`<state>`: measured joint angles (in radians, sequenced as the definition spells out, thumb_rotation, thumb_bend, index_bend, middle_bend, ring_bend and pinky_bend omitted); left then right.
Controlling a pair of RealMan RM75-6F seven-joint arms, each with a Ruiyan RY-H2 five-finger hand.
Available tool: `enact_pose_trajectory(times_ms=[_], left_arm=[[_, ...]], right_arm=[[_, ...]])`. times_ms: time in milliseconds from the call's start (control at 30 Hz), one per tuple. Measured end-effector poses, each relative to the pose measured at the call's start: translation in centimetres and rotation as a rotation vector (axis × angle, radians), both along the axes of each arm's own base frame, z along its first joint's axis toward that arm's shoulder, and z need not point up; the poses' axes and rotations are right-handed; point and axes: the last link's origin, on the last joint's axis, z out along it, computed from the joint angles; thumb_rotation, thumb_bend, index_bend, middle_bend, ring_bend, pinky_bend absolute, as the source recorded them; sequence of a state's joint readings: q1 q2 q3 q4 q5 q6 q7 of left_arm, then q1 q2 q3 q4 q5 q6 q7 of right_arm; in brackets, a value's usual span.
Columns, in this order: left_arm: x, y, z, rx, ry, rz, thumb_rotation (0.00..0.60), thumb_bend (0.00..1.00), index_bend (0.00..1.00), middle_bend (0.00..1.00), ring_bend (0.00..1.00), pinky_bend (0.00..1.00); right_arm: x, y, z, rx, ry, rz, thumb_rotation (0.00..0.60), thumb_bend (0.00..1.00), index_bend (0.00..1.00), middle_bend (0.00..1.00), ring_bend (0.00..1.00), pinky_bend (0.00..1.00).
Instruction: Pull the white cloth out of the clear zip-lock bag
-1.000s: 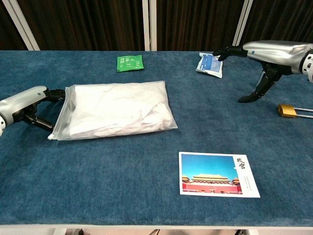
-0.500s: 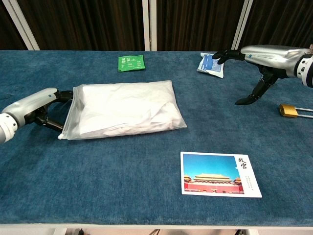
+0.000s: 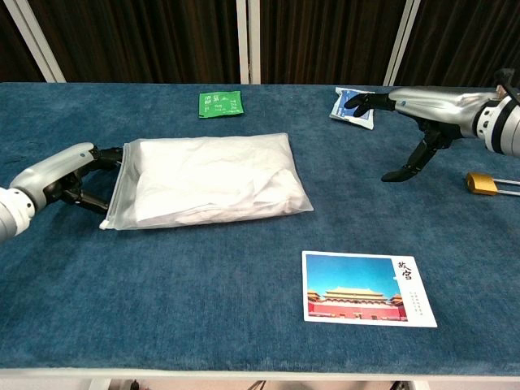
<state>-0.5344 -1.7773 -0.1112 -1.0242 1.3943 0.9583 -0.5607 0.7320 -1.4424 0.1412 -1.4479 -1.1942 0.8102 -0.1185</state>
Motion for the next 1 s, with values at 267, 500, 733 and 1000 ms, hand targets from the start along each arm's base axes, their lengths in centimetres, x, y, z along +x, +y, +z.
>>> enact_pose_trajectory(times_ms=[267, 500, 733, 1000], left_arm=[[0.2, -0.2, 0.3, -0.004, -0.045, -0.011, 0.6, 0.22, 0.48, 0.13, 0.02, 0.09], [0.4, -0.2, 0.3, -0.004, -0.046, -0.028, 0.6, 0.22, 0.48, 0.13, 0.02, 0.09], [0.6, -0.2, 0.3, -0.007, -0.037, -0.039, 0.6, 0.21, 0.47, 0.13, 0.02, 0.09], [0.8, -0.1, -0.1, -0.016, -0.015, -0.055, 0.6, 0.21, 0.44, 0.13, 0.02, 0.09]], right_arm=[[1.5, 0.2, -3.2, 0.103, -0.064, -0.027, 0.6, 0.34, 0.0, 0.15, 0.0, 0.04], [2.6, 0.5, -5.6, 0.181, -0.131, -0.065, 0.6, 0.37, 0.0, 0.15, 0.0, 0.03], [3.4, 1.1, -6.7, 0.237, -0.198, -0.08, 0.6, 0.37, 0.0, 0.15, 0.0, 0.03], [4.4, 2.0, -7.5, 0.284, -0.267, -0.063, 0.6, 0.38, 0.0, 0.15, 0.0, 0.03]])
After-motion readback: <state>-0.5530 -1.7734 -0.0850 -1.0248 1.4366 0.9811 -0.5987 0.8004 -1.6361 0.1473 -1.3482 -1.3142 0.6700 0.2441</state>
